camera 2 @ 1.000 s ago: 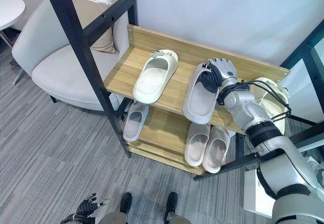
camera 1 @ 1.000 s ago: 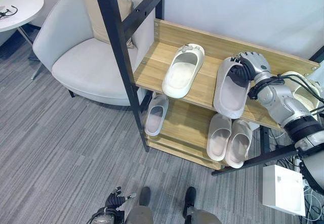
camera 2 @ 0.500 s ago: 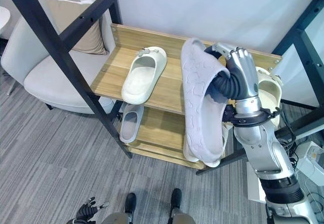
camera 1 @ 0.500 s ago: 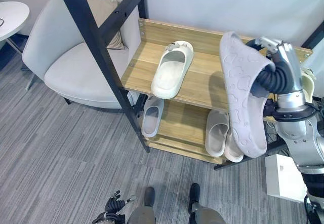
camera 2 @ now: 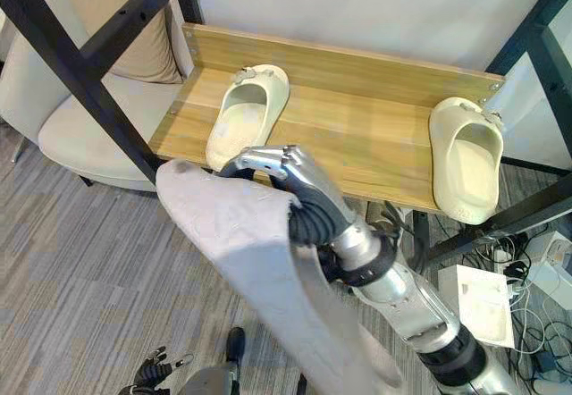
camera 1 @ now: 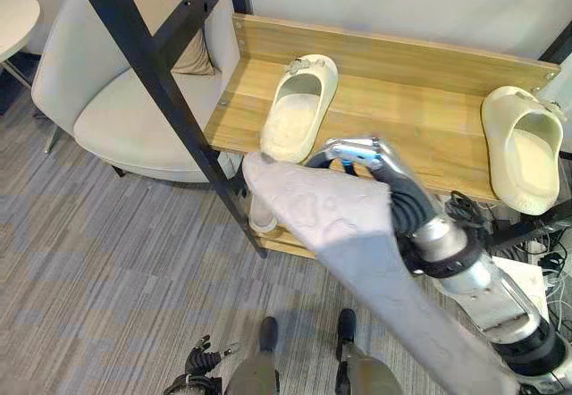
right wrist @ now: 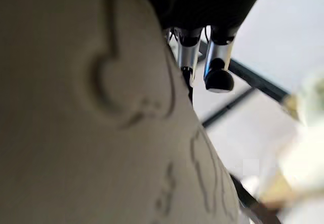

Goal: Arrange the slippers neatly on the shoe rack.

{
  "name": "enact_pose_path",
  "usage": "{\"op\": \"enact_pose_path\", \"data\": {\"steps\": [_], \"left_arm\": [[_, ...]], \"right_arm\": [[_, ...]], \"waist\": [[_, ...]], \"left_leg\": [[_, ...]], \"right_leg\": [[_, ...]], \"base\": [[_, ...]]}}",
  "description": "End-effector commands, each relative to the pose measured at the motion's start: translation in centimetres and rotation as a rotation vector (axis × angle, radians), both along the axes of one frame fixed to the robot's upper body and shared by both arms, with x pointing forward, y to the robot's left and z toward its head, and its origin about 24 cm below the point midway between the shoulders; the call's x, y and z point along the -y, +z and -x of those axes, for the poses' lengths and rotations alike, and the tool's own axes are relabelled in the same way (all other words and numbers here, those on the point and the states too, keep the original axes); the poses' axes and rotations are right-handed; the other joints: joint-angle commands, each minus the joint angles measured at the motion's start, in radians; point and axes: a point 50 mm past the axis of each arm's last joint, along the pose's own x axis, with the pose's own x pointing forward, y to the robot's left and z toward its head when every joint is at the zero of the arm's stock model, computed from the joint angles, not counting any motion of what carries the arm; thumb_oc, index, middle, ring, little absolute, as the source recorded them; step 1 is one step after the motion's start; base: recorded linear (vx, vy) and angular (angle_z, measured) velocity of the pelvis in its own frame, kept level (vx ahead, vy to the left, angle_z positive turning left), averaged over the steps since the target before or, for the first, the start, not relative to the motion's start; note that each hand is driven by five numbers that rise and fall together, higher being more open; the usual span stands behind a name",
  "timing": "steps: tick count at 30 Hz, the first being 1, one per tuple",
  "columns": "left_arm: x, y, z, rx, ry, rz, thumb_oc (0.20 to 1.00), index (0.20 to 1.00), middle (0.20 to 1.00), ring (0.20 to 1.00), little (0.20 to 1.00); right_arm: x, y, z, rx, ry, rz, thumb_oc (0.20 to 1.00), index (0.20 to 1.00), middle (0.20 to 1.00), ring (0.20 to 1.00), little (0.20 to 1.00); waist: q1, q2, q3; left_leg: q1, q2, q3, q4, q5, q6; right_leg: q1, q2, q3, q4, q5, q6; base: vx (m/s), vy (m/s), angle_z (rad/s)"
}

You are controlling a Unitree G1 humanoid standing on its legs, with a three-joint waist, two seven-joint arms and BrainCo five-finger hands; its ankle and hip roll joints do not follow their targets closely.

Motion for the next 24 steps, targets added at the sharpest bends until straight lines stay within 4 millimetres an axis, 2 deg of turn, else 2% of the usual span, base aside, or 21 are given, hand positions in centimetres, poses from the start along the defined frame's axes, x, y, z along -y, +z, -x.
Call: {"op": "enact_pose_path", "data": {"steps": [1,3,4,6,7,9,10,11,12,13,14,15,18,21,24], "left_arm": [[1.3,0.9,-3.1,0.092,-0.028,-0.008,1.0,1.0,1.0,1.0,1.0],[1.3,1.4,-4.2,0.127,-0.023,-0.016,1.0,1.0,1.0,1.0,1.0],[1.4,2.2,-5.4,0.18,-0.018,-0.019,1.0,1.0,1.0,1.0,1.0],[1.5,2.3,-5.8,0.19,-0.018,-0.018,1.0,1.0,1.0,1.0,1.0],[1.6,2.8,-6.6,0.219,-0.015,-0.018,1.0,1.0,1.0,1.0,1.0],[1.8,3.2,-7.4,0.243,-0.014,-0.014,1.0,1.0,1.0,1.0,1.0],[2.0,3.5,-7.8,0.265,-0.017,-0.008,1.0,1.0,1.0,1.0,1.0],[2.1,4.2,-8.6,0.31,-0.019,-0.005,1.0,1.0,1.0,1.0,1.0],[2.1,4.2,-8.7,0.315,-0.014,-0.002,1.0,1.0,1.0,1.0,1.0],[2.2,5.0,-9.6,0.368,-0.016,0.0,1.0,1.0,1.0,1.0,1.0],[2.2,5.0,-9.6,0.368,-0.016,0.0,1.0,1.0,1.0,1.0,1.0],[2.2,5.4,-9.9,0.389,-0.018,0.001,1.0,1.0,1.0,1.0,1.0],[2.4,7.0,-11.5,0.484,-0.031,0.006,1.0,1.0,1.0,1.0,1.0],[2.6,8.3,-12.6,0.552,-0.038,0.029,1.0,1.0,1.0,1.0,1.0],[2.7,8.6,-12.8,0.566,-0.047,0.041,1.0,1.0,1.0,1.0,1.0]], "right_arm": [[-0.2,3.4,1.6,0.209,0.025,-0.022,0.2,0.2,0.2,0.2,0.2],[-0.5,3.0,0.8,0.213,-0.008,0.013,0.2,0.2,0.2,0.2,0.2],[-0.5,2.6,-0.1,0.223,-0.065,0.055,0.2,0.2,0.2,0.2,0.2],[-0.6,2.5,-0.8,0.223,-0.09,0.071,0.2,0.2,0.2,0.2,0.2],[-0.4,2.0,-2.3,0.216,-0.169,0.106,0.2,0.2,0.2,0.2,0.2],[-0.3,1.7,-3.6,0.192,-0.217,0.109,0.2,0.2,0.2,0.2,0.2],[-0.1,1.7,-4.2,0.199,-0.256,0.117,0.2,0.2,0.2,0.2,0.2],[0.3,2.0,-5.9,0.228,-0.345,0.142,0.2,0.2,0.2,0.2,0.2],[0.5,2.4,-6.2,0.248,-0.373,0.129,0.2,0.2,0.2,0.2,0.2],[2.1,3.9,-8.0,0.345,-0.537,0.12,0.2,0.2,0.2,0.2,0.2],[2.0,3.9,-8.0,0.346,-0.537,0.119,0.2,0.2,0.2,0.2,0.2],[2.8,4.6,-8.7,0.387,-0.612,0.113,0.2,0.2,0.2,0.2,0.2],[5.7,7.8,-11.4,0.56,-0.909,0.101,0.2,0.2,0.2,0.2,0.2],[7.9,10.6,-13.0,0.631,-1.11,0.105,0.2,0.2,0.2,0.2,0.2],[8.4,11.8,-13.6,0.648,-1.164,0.136,0.2,0.2,0.2,0.2,0.2]], "waist": [[0.033,-0.006,0.091],[0.034,-0.01,0.126],[0.032,-0.01,0.151],[0.029,-0.011,0.142],[0.029,-0.012,0.15],[0.026,-0.009,0.14],[0.026,-0.006,0.144],[0.031,0.0,0.145],[0.029,0.0,0.141],[0.035,0.006,0.145],[0.034,0.007,0.144],[0.037,0.009,0.146],[0.044,0.019,0.149],[0.055,0.025,0.146],[0.061,0.024,0.145]], "left_leg": [[-0.061,-0.001,-0.026,0.119,-0.076,0.015],[-0.135,-0.006,-0.032,0.19,-0.086,0.014],[-0.201,-0.015,-0.037,0.24,-0.093,0.017],[-0.25,-0.016,-0.037,0.264,-0.097,0.017],[-0.316,-0.024,-0.04,0.3,-0.1,0.016],[-0.39,-0.025,-0.042,0.345,-0.108,0.017],[-0.418,-0.027,-0.045,0.364,-0.113,0.017],[-0.496,-0.028,-0.05,0.429,-0.134,0.018],[-0.524,-0.029,-0.051,0.449,-0.139,0.018],[-0.584,-0.032,-0.06,0.492,-0.149,0.021],[-0.587,-0.032,-0.06,0.494,-0.15,0.021],[-0.605,-0.033,-0.062,0.502,-0.151,0.022],[-0.692,-0.044,-0.075,0.553,-0.161,0.027],[-0.782,-0.054,-0.09,0.616,-0.173,0.026],[-0.822,-0.055,-0.091,0.644,-0.177,0.026]], "right_leg": [[0.034,-0.047,0.018,0.091,-0.161,0.049],[-0.026,-0.054,0.022,0.137,-0.16,0.042],[-0.088,-0.056,0.029,0.18,-0.16,0.039],[-0.138,-0.052,0.032,0.209,-0.164,0.039],[-0.2,-0.052,0.038,0.246,-0.172,0.037],[-0.278,-0.056,0.042,0.298,-0.184,0.036],[-0.308,-0.06,0.046,0.318,-0.188,0.035],[-0.383,-0.062,0.05,0.383,-0.209,0.033],[-0.408,-0.065,0.052,0.398,-0.213,0.033],[-0.472,-0.072,0.055,0.444,-0.226,0.029],[-0.474,-0.072,0.055,0.446,-0.227,0.029],[-0.492,-0.074,0.054,0.458,-0.23,0.028],[-0.581,-0.081,0.062,0.516,-0.24,0.025],[-0.672,-0.088,0.071,0.594,-0.264,0.016],[-0.715,-0.089,0.075,0.63,-0.274,0.012]], "base": [[-0.24,-0.017,0.15],[-0.21,-0.01,0.1],[-0.21,0.008,0.04],[-0.16,0.032,0.02],[-0.17,0.05,0.03],[-0.13,0.043,0.06],[-0.14,0.045,0.13],[-0.12,0.039,0.13],[-0.13,0.057,0.07],[-0.06,0.032,0.03],[-0.06,0.033,0.04],[-0.04,0.027,0.08],[-0.05,0.041,0.07],[-0.04,0.021,0.14],[-0.02,0.018,0.16]]}}
